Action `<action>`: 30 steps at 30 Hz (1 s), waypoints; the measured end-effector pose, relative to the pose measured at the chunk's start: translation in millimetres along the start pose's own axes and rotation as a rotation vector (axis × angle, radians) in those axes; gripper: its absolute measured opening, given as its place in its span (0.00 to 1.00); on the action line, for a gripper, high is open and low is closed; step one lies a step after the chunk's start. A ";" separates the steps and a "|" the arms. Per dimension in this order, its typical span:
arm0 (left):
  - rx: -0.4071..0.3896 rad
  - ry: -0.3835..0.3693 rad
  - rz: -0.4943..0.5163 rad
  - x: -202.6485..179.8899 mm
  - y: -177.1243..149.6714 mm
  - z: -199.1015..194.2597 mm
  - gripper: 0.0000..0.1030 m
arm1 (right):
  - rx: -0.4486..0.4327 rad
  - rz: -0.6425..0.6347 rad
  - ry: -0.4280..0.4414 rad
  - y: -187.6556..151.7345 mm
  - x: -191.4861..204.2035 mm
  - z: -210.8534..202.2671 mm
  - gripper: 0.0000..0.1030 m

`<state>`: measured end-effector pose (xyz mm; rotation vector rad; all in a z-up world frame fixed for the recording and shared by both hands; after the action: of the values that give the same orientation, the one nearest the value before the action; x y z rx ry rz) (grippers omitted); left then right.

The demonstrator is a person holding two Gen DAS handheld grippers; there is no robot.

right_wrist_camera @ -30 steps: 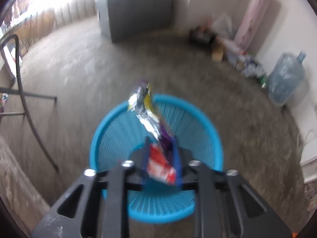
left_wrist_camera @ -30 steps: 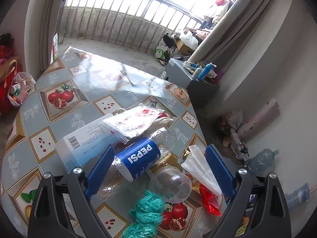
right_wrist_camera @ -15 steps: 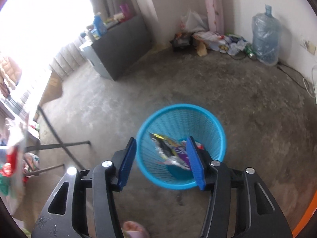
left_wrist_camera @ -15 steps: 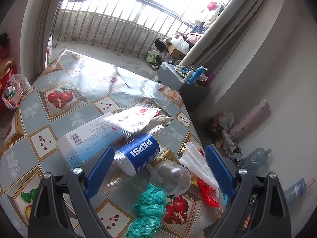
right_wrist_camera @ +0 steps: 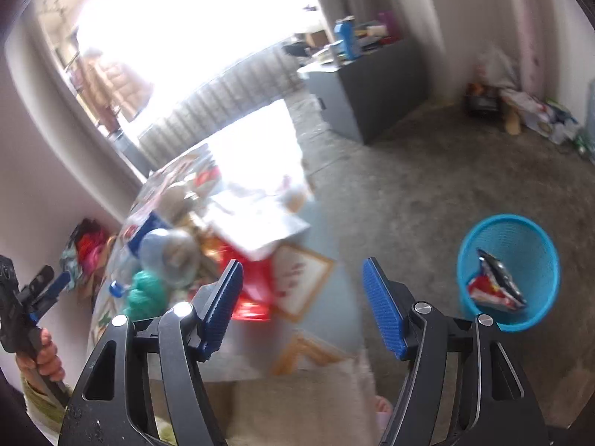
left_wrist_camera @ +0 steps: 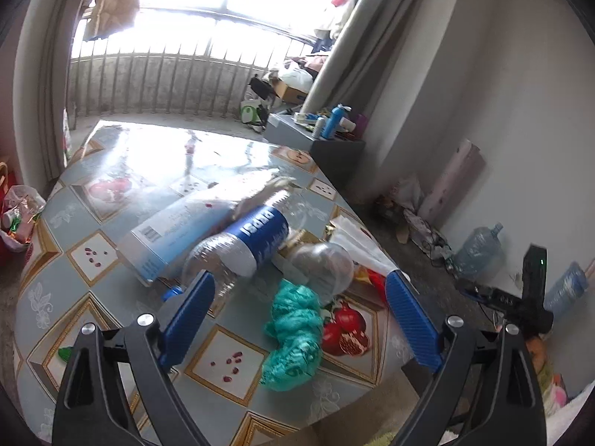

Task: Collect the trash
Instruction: 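Grasp the green plastic bag with the left tool while the right tool grasps the clear plastic cup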

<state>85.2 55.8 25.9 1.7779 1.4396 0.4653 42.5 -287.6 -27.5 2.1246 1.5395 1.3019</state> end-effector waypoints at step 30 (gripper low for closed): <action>0.206 0.167 -0.025 -8.0 -43.6 95.3 0.29 | 0.211 -0.149 0.138 20.7 117.8 128.9 0.59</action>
<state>121.4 17.8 -65.2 1.9175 1.6752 0.4764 160.0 -156.7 -28.4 2.0255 1.9296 1.3098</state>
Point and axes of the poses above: each gripper's, at about its wrist camera, not at the fingertips, and z roughly the way its jaws point, x to its left, y to its top, the point moved 1 cm from there along z, roughly the way its jaws point, and after that the axes turned 13 degrees about y, right-handed, at the moved point
